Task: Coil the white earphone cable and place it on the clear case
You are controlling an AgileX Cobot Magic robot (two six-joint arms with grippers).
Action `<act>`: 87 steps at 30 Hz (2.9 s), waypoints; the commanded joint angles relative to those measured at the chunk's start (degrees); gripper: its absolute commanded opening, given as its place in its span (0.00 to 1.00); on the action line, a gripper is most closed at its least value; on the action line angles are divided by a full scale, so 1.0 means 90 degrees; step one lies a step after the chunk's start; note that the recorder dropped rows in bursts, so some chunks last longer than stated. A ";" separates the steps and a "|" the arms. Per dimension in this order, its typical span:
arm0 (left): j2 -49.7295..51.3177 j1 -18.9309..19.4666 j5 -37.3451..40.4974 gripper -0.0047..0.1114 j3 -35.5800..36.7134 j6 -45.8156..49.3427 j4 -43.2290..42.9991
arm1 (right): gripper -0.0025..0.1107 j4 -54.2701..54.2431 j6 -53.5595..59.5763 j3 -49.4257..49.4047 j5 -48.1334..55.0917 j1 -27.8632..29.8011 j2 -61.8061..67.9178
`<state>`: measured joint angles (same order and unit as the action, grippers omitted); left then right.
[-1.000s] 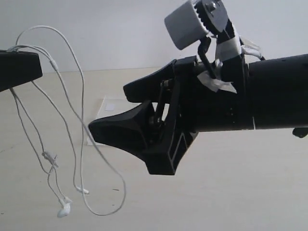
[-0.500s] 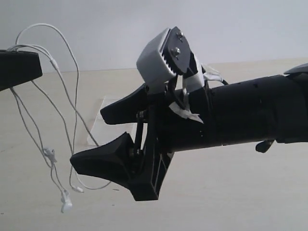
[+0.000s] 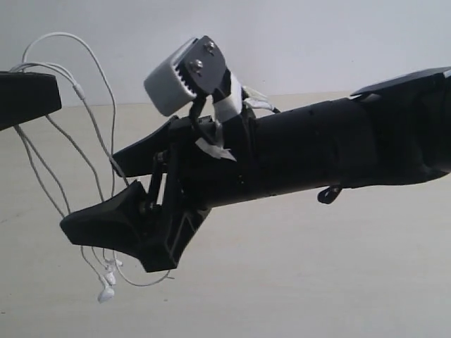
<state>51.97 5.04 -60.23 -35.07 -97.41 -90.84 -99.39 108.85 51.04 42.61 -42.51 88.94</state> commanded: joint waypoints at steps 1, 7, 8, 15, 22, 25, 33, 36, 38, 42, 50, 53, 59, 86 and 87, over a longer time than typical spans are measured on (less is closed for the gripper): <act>-0.0029 0.0019 0.0047 0.04 -0.0032 -0.0033 0.0117 | 0.73 -0.0062 -0.0006 0.0350 -0.0242 -0.0283 0.0213; -0.0029 0.0019 0.0035 0.04 -0.0032 -0.0033 0.0081 | 0.73 -0.0062 -0.0150 0.0665 -0.0322 -0.0507 0.0403; -0.0029 0.0019 0.0035 0.04 -0.0032 -0.0033 0.0064 | 0.73 -0.0062 -0.0150 0.0665 -0.0341 -0.0535 0.0417; -0.0029 0.0019 0.0035 0.04 -0.0032 -0.0033 -0.0046 | 0.71 -0.0062 -0.0606 0.0665 -0.0389 -0.0528 0.0455; -0.0029 0.0019 0.0060 0.04 -0.0032 -0.0052 -0.0044 | 0.70 0.1165 -0.2072 0.0665 -0.0769 -0.0528 0.0390; -0.0029 0.0019 0.0085 0.04 -0.0032 -0.0050 -0.0048 | 0.70 0.1966 -0.2814 0.0665 -0.0898 -0.0528 0.0266; -0.0029 0.0019 0.0111 0.04 -0.0032 -0.0050 -0.0048 | 0.70 0.2669 -0.3444 0.0654 -0.1262 -0.0528 -0.0382; -0.0029 0.0019 0.0109 0.04 -0.0032 -0.0078 -0.0048 | 0.70 0.3351 -0.4018 0.0654 -0.1402 -0.0528 -0.0583; -0.0029 0.0019 0.0109 0.04 -0.0032 -0.0168 -0.0048 | 0.70 0.3756 -0.4426 0.0654 -0.1465 -0.0528 -0.0630; -0.0029 0.0019 0.0109 0.04 -0.0032 -0.0164 0.0019 | 0.78 0.3673 -0.4443 0.0654 -0.2336 -0.0528 -0.0440; -0.0029 0.0019 0.0109 0.04 -0.0032 -0.0164 0.0067 | 0.78 0.1448 -0.2338 0.0654 -0.1531 -0.0528 0.0061; -0.0029 0.0019 0.0109 0.04 -0.0032 -0.0164 0.0067 | 0.78 0.1326 -0.1947 0.0654 -0.1387 -0.0528 0.0061; -0.0029 0.0019 0.0178 0.04 -0.0032 -0.0164 0.0041 | 0.78 0.1161 -0.1681 0.0654 -0.1144 -0.0528 0.0061; -0.0029 0.0019 0.0151 0.04 -0.0032 -0.0164 0.0015 | 0.75 -0.0062 -0.0543 0.0665 -0.0053 -0.0538 0.0665; -0.0029 0.0019 0.0151 0.04 -0.0032 -0.0164 0.0015 | 0.75 -0.0062 -0.0543 0.0665 -0.0053 -0.0538 0.0677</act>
<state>51.97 5.04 -59.01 -35.07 -98.56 -91.31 -99.41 103.27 56.73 41.37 -47.23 94.84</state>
